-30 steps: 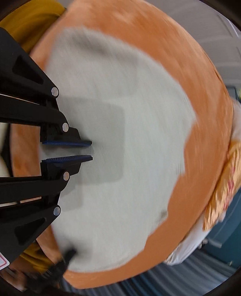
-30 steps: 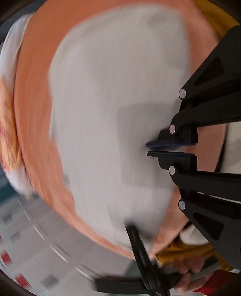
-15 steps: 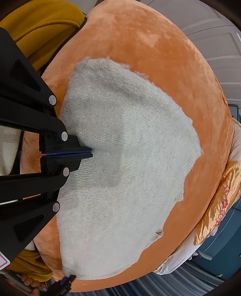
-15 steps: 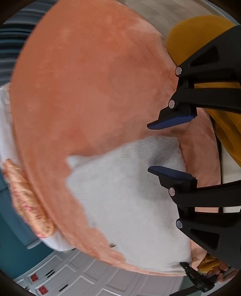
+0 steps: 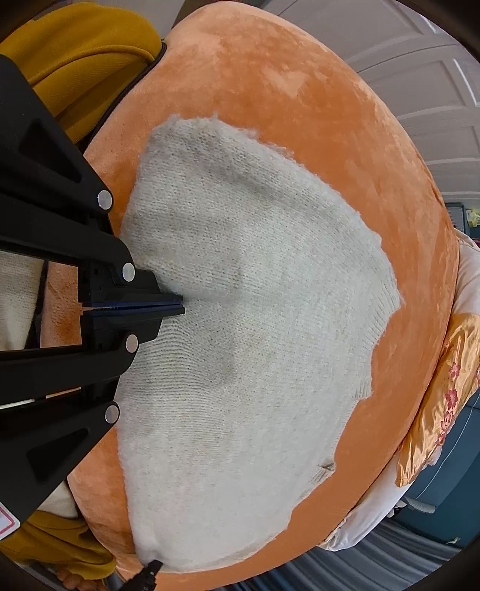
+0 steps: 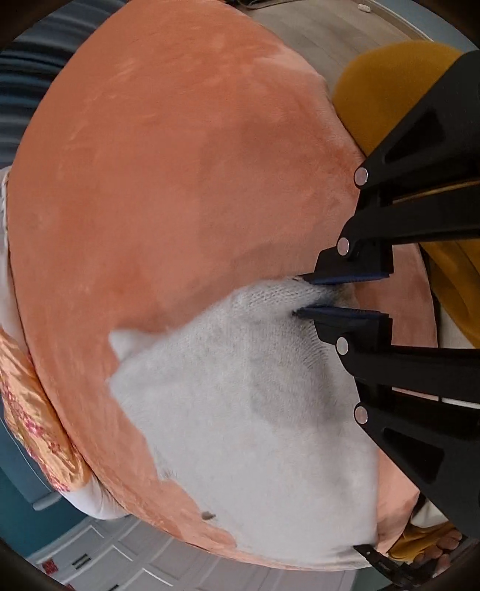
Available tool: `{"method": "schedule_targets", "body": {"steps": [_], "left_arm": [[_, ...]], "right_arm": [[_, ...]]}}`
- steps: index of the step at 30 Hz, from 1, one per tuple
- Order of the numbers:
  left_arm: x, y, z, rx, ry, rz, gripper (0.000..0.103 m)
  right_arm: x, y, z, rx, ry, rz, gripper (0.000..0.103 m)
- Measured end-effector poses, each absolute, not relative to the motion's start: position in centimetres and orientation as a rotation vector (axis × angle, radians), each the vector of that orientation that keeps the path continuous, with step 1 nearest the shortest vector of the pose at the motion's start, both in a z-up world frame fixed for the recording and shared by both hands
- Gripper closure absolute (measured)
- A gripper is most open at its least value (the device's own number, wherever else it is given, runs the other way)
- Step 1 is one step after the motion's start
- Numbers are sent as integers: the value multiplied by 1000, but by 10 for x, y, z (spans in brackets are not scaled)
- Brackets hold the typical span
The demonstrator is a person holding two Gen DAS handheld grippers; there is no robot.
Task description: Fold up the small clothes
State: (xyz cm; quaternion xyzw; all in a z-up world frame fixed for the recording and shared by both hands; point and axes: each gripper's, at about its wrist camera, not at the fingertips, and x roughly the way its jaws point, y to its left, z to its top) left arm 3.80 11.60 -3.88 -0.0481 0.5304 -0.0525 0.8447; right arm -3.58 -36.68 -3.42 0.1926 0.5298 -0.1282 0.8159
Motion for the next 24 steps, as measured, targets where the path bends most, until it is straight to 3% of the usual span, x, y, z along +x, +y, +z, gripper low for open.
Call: {"method": "schedule_targets", "body": {"steps": [5, 16, 20, 22, 24], "left_arm": [[37, 113, -39, -87, 1112, -106, 96], [34, 110, -39, -84, 1099, -103, 96], [35, 116, -21, -141, 1080, -137, 96], [41, 123, -4, -155, 1037, -127, 89], [60, 135, 18, -173, 971, -106, 56]], "right_arm": [[-40, -370, -43, 406, 1143, -288, 90], [-45, -337, 23, 344, 988, -243, 87], [-22, -336, 24, 344, 971, -242, 77], [-13, -344, 26, 371, 958, -236, 67], [0, -348, 28, 366, 953, -228, 52]]}}
